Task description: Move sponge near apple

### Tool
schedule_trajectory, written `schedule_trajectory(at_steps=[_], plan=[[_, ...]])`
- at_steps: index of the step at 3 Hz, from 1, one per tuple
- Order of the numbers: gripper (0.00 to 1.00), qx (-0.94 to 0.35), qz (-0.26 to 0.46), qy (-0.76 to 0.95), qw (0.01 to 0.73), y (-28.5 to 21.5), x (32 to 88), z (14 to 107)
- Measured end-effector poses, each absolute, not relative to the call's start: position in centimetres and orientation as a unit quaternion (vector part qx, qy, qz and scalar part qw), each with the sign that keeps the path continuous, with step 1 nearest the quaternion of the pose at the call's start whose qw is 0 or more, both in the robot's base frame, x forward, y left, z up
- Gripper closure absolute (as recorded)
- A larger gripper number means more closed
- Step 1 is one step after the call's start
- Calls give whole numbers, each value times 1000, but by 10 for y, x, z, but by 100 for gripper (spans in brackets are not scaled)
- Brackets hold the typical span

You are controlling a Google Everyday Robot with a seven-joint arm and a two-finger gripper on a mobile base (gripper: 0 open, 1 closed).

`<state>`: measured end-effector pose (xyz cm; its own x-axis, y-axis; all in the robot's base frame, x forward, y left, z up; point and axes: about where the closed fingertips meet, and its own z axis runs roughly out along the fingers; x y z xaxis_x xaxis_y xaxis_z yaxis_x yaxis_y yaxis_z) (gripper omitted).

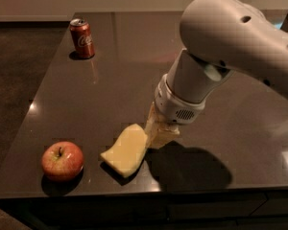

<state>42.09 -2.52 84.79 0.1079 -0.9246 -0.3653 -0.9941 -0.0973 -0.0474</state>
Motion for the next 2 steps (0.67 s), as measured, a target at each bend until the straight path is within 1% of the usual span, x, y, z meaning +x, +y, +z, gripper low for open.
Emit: schedule_trajectory(at_steps=[2], plan=[[13, -737, 124, 649, 142, -19, 413, 848]])
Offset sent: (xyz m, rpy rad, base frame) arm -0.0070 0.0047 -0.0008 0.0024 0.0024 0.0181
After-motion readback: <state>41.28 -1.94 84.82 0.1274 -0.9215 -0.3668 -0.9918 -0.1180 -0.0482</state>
